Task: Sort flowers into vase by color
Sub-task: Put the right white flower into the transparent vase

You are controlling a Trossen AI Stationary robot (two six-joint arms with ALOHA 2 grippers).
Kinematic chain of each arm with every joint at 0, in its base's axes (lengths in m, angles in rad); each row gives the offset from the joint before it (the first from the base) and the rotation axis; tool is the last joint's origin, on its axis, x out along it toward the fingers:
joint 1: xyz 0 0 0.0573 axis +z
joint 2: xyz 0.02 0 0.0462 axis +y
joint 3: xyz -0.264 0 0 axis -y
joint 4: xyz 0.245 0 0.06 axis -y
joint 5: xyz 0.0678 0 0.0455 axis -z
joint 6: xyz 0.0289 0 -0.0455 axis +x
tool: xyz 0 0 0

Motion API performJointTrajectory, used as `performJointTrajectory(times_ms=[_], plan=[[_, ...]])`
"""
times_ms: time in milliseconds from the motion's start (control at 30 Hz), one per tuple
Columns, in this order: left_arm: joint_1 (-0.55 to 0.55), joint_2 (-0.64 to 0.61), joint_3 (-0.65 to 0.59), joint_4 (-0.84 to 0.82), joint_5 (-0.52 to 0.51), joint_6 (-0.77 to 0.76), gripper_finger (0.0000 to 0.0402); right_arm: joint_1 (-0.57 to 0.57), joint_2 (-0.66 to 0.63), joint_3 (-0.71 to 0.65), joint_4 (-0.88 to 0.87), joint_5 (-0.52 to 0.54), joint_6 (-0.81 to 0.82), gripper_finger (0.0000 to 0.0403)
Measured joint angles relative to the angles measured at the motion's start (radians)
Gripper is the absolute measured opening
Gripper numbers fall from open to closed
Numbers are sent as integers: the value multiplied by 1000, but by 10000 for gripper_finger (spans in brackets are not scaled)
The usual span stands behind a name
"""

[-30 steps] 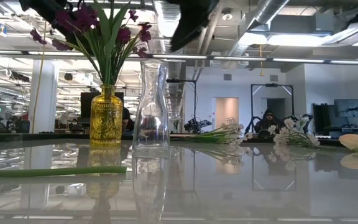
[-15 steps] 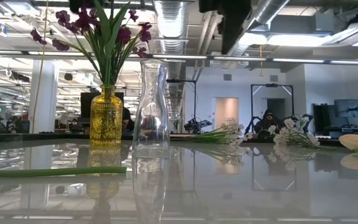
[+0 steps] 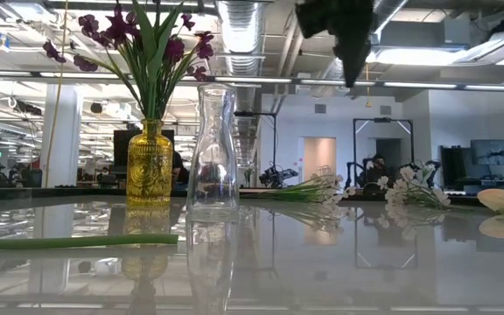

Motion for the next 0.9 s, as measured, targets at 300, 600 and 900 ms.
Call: performJointTrajectory(times_ms=[300, 600, 900], plan=[[-591, 17, -108, -183, -431, 192, 137, -2, -252, -369, 168, 0, 169, 221], [-905, 19, -425, 6, -803, 103, 134, -37, -438, -695, 314, 0, 536, 221], [-939, 17, -753, 431, -959, 76, 134, -184, -409, -879, 382, 67, 625, 221]])
